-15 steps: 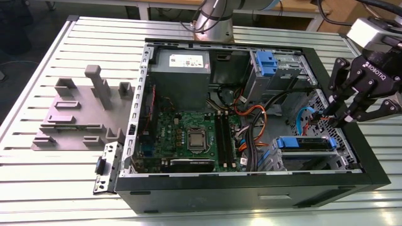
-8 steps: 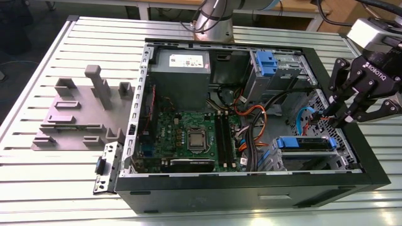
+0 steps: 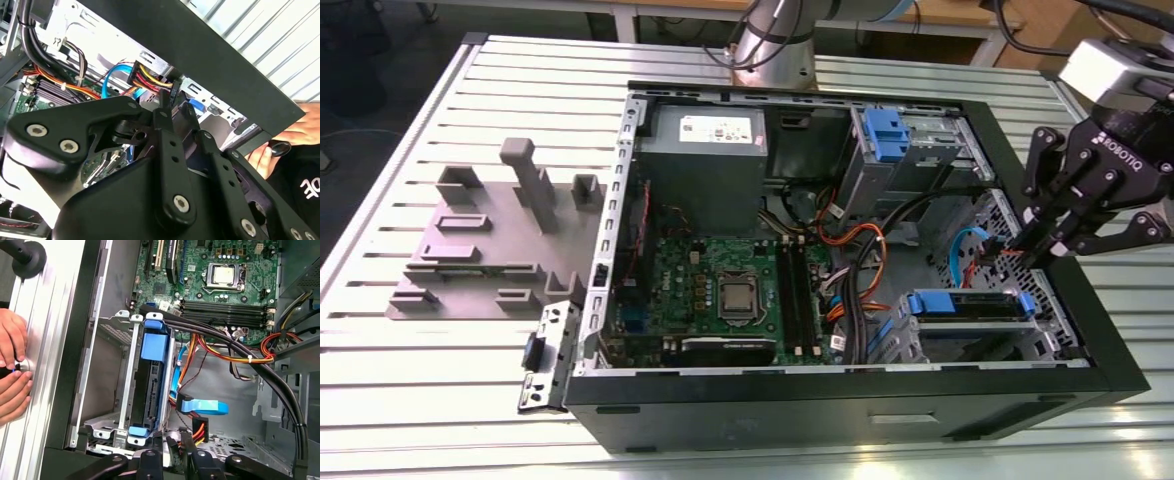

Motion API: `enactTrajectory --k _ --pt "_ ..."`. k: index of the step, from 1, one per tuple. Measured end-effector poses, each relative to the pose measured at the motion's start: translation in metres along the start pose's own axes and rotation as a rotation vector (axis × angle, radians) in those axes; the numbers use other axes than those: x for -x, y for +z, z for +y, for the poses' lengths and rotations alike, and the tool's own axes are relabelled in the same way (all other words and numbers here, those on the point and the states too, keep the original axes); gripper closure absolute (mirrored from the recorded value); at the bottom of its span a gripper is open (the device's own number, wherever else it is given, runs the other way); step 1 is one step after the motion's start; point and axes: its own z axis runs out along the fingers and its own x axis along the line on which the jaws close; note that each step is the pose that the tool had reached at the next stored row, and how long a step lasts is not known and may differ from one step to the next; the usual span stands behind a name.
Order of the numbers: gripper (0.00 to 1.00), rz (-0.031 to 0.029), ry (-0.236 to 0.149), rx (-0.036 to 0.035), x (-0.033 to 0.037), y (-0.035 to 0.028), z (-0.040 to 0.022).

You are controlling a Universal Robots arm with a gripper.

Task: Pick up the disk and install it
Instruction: 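Insert the first disk wire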

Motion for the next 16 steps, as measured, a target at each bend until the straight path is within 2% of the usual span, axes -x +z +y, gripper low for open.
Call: enactTrajectory --k 2,16 --pt "0.71 0.0033 -0.002 -0.0001 -0.0001 -0.0001 -0.0009" --pt "0.71 0.0049 -0.013 -0.0015 0.0003 0.0029 -0.0014"
